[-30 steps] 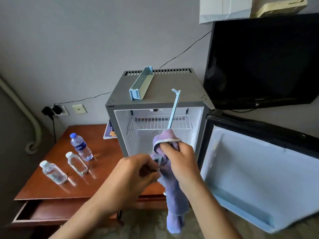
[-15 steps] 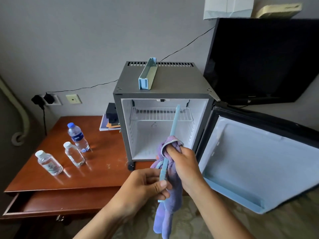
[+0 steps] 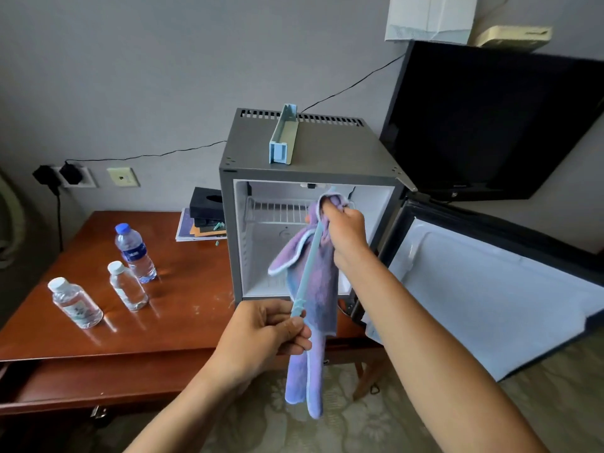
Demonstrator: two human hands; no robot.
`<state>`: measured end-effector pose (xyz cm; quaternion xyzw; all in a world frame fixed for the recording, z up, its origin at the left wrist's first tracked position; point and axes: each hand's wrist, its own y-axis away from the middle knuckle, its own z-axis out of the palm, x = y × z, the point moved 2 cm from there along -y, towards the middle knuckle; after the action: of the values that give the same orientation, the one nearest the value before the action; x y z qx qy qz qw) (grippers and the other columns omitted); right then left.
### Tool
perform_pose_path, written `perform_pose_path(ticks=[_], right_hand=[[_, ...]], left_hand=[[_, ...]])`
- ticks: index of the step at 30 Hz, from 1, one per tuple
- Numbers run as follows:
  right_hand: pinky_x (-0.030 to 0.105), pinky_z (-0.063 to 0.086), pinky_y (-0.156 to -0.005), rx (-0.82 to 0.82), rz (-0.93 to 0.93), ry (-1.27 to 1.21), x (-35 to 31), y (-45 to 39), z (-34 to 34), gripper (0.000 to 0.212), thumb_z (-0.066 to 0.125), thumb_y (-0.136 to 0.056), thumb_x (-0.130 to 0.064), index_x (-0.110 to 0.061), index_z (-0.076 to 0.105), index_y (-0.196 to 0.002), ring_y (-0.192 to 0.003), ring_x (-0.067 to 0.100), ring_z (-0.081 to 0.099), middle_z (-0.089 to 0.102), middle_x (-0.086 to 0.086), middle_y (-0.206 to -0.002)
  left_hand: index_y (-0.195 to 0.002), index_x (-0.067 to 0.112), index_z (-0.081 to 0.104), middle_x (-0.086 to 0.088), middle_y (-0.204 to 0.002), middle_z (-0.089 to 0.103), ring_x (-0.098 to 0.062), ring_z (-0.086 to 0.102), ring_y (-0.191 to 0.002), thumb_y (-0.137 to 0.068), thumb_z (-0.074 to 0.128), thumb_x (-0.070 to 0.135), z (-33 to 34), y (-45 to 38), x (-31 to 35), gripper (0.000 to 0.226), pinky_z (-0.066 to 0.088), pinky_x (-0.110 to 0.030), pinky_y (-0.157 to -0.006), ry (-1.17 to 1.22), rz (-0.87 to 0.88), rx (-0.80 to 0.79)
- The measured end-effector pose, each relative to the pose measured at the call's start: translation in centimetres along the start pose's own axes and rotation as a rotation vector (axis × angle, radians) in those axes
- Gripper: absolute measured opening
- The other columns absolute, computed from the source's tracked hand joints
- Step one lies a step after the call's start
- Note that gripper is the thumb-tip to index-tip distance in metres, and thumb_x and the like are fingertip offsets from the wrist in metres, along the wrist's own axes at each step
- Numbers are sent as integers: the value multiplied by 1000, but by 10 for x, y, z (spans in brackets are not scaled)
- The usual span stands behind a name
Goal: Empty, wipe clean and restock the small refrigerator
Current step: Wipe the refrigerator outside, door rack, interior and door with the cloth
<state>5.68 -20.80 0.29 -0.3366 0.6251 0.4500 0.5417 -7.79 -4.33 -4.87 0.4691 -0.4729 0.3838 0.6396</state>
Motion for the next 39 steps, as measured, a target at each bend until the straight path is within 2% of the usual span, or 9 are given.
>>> perform_pose_path(ticks=[2,6,10,16,19,26,31,34,39], right_hand=[[47,63,-81,17,12,-22,-2,-11,1,32,70,-93,-32,0,72,-91,-80,34,75,75,21,-86],[31,57,-58,54,-2,-56,22,4,2,31,61,-99,-28,-10,68,-75,-63,23,70,71,3,-66],[37,59,-60,-102,95,-2,66,62,9,45,59,-100,-29,-14,67,-59,-59,25,68,71,7,-63],[38,63,-76,-144,75,134,106,88,-3,26,60,-97,-30,-10,76,-90,-80,25,76,78,5,-81],[45,63,-76,-83,84,148,98,67,-9,30,67,-86,-44,-15,74,-82,-77,30,76,78,7,-78],[26,56,-59,127,-101,-36,39,10,-30,24,63,-99,-26,-14,66,-78,-67,15,71,72,-6,-66],[21,53,-73,119,-477,228,27,-4,-34,10,63,-98,-23,-26,61,-108,-87,0,64,65,-17,-92],[34,37,-61,14,-676,684,22,-17,-39,28,56,-102,-23,-19,53,-75,-66,18,55,56,-6,-68],[32,38,-68,-152,-644,1370,26,-29,-43,12,56,-98,-11,-2,60,-106,-92,37,65,69,16,-99]], left_hand=[[-96,-3,74,-21,-80,74,-24,68,-71,-97,60,-5,-3,0,-2,13,60,-28,-66,16,12,23],[-93,-5,73,-21,-79,73,-23,67,-66,-98,56,-7,-4,-3,-13,18,57,-27,-61,85,-30,93],[-84,-7,72,-21,-74,72,-25,66,-63,-97,55,-8,-2,-12,-23,22,56,-29,-59,118,-48,191],[-84,-15,69,-21,-67,65,-22,61,-54,-99,50,-12,7,-19,-30,24,54,-25,-54,104,-82,166],[-86,-18,65,-20,-66,64,-23,60,-54,-100,51,-9,8,-17,-35,22,53,-26,-55,48,-47,133],[-87,-5,70,-17,-65,64,-22,58,-48,-100,49,-11,9,10,-44,25,48,-26,-50,-38,-94,25],[-80,1,72,-15,-64,61,-20,50,-44,-98,48,-10,-2,7,-40,32,38,-25,-46,-86,-142,-11],[-83,-1,71,-11,-62,64,-20,53,-46,-98,51,-7,-16,13,-35,26,41,-25,-49,-235,-103,29],[-84,23,72,6,-63,68,-15,65,-58,-97,58,11,-41,10,-29,22,55,-34,-57,-811,129,273]])
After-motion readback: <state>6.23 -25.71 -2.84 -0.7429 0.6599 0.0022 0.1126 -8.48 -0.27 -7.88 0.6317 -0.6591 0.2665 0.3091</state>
